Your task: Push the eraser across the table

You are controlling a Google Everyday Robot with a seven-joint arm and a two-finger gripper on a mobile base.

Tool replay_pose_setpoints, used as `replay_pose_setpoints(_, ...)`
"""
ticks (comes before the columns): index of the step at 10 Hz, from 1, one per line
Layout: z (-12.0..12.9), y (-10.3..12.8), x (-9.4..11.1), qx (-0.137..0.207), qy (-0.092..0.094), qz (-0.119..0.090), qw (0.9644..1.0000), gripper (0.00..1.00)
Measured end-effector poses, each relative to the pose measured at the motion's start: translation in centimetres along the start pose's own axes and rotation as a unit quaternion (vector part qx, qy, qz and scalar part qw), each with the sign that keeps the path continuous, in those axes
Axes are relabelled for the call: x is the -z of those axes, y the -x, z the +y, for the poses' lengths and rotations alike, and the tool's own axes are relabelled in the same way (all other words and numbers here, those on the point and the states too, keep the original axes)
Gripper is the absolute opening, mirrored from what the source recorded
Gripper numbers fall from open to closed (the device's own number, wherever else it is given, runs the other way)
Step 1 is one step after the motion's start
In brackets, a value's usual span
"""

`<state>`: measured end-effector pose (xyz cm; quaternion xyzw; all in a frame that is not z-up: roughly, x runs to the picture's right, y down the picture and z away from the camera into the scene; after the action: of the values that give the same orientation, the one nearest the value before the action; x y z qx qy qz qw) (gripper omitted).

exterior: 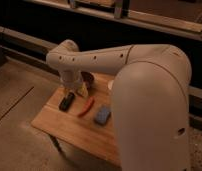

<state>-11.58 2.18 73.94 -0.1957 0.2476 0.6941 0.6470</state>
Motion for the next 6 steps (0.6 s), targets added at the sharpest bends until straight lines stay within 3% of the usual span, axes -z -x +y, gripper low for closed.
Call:
replay_pose_setpoints(3,-1.2,1.6,-1.3,-0.036,0.017,0.011,0.9991,0.65)
replay_pose_setpoints(6,-4.1,1.8,-4.7,-0.077,0.023,0.051,0.9954,0.65)
